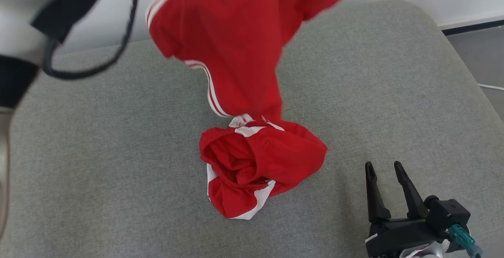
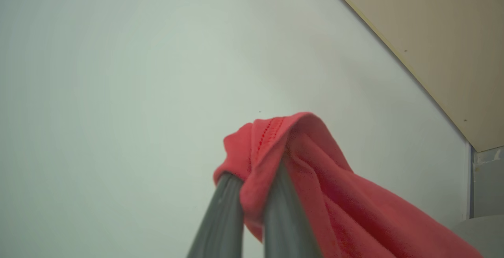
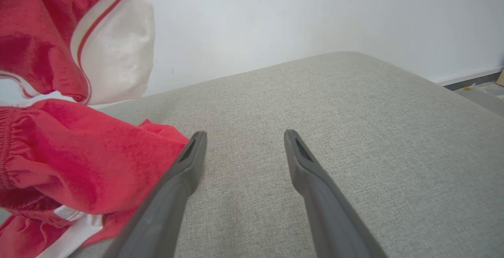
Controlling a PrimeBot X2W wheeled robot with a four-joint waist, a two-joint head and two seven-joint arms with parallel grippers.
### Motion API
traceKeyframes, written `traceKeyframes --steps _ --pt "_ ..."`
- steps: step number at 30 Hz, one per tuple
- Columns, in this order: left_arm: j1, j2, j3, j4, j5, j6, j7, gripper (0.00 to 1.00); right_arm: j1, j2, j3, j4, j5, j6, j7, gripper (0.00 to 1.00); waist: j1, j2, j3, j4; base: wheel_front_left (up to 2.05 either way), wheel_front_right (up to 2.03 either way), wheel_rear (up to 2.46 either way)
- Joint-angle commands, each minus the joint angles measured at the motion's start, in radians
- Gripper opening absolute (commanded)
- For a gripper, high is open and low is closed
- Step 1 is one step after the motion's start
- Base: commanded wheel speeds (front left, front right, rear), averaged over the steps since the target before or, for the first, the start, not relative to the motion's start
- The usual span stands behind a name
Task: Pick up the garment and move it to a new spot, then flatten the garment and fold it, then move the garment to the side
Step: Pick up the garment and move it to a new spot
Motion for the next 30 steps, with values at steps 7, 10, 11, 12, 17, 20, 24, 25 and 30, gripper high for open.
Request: traceKeyframes --steps 7,10,11,12,17,20,24,25,30 --pt "-0.115 -0.022 -0.030 0.107 -0.088 0.003 -0.044 0.00 0.007 0.001 0.000 0.007 0.000 -0.002 -0.001 1.00 -0.0001 -0.0001 -0.018 0.039 0.00 0.00 0.00" --pt "-0.115 -0.013 -0.060 0.138 -0.105 0.003 -0.055 0.00 0.004 0.000 -0.002 0.002 -0.009 -0.002 -0.001 1.00 -0.0001 -0.0001 -0.020 0.064 0.00 0.00 0.00" --pt "-0.111 -0.008 -0.066 0.145 -0.114 0.003 -0.061 0.00 0.002 0.000 -0.007 -0.003 -0.012 -0.002 -0.001 1.00 -0.0001 -0.0001 -0.018 0.073 0.00 0.00 0.00" --pt "-0.105 -0.003 -0.069 0.155 -0.124 0.003 -0.063 0.00 -0.001 0.000 -0.009 -0.007 -0.016 -0.002 -0.001 1.00 -0.0001 -0.0001 -0.015 0.081 0.00 0.00 0.00" --pt "-0.072 0.028 -0.076 0.190 -0.159 0.003 -0.077 0.00 -0.010 0.001 -0.024 -0.031 -0.049 -0.002 -0.001 1.00 -0.0001 -0.0001 0.003 0.137 0.00 0.00 0.00" --pt "-0.061 0.047 -0.070 0.197 -0.173 0.003 -0.084 0.00 -0.019 0.001 -0.037 -0.055 -0.070 -0.002 -0.001 1.00 -0.0001 -0.0001 0.014 0.183 0.00 0.00 0.00" --pt "-0.029 0.081 -0.046 0.203 -0.187 0.003 -0.088 0.00 -0.024 0.000 -0.050 -0.102 -0.107 -0.002 0.000 1.00 -0.0001 -0.0001 0.027 0.257 0.00 0.00 0.00" --pt "-0.022 0.090 -0.036 0.202 -0.190 0.004 -0.088 0.00 -0.026 0.001 -0.054 -0.123 -0.116 -0.002 -0.001 1.00 -0.0001 -0.0001 0.030 0.276 0.00 0.00 0.00" --pt "0.020 0.149 0.016 0.180 -0.187 0.016 -0.089 0.00 -0.014 -0.011 -0.059 -0.190 -0.152 -0.002 -0.001 1.00 -0.0001 -0.0001 0.045 0.365 0.00 0.00 0.00"
